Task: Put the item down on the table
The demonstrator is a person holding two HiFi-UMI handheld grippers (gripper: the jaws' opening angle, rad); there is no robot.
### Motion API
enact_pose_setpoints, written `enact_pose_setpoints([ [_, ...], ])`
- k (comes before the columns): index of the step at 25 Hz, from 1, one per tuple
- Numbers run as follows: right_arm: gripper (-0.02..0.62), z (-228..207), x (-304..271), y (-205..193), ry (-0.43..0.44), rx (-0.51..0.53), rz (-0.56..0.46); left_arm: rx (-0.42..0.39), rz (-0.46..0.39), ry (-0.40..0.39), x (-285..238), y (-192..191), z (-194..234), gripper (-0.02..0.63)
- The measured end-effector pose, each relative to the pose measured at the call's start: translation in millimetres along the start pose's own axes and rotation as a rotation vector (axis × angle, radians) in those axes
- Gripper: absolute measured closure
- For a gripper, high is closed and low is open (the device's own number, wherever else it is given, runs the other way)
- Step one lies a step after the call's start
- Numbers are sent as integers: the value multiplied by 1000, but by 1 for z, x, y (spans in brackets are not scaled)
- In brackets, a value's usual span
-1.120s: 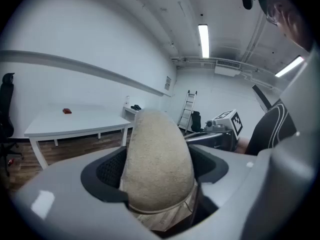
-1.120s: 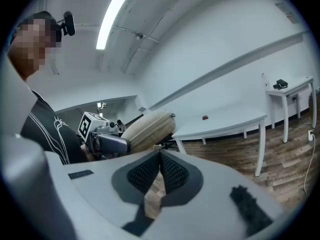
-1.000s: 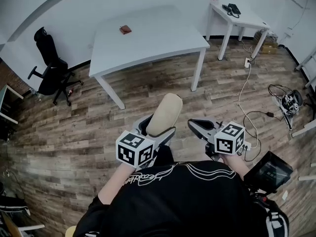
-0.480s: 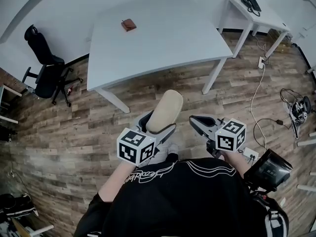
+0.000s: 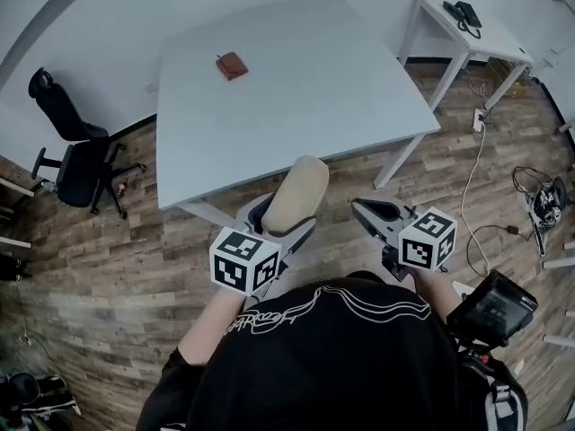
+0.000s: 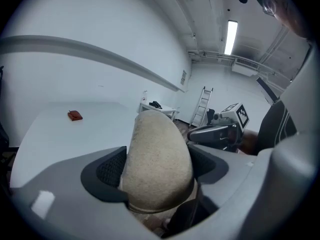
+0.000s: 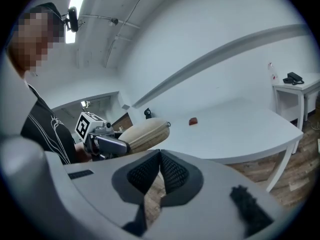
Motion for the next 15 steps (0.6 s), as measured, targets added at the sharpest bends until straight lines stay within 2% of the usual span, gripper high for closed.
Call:
enact_pose_setpoints([
  [6,586,-27,-15,-2,3,-42,27,-8,0,22,-30,17,29,216],
  [15,586,-96,-53,27,40,-68,37,-8,28,97,-96,52,95,216],
])
Point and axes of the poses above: the fingertips, and each gripper's own axes: x backward along the fingers, z to its left, y out of its top, the point moved 4 cm from there along x, backward along the fingers, and after that the axes turned 3 degrees about z, right-handed, at the moved point
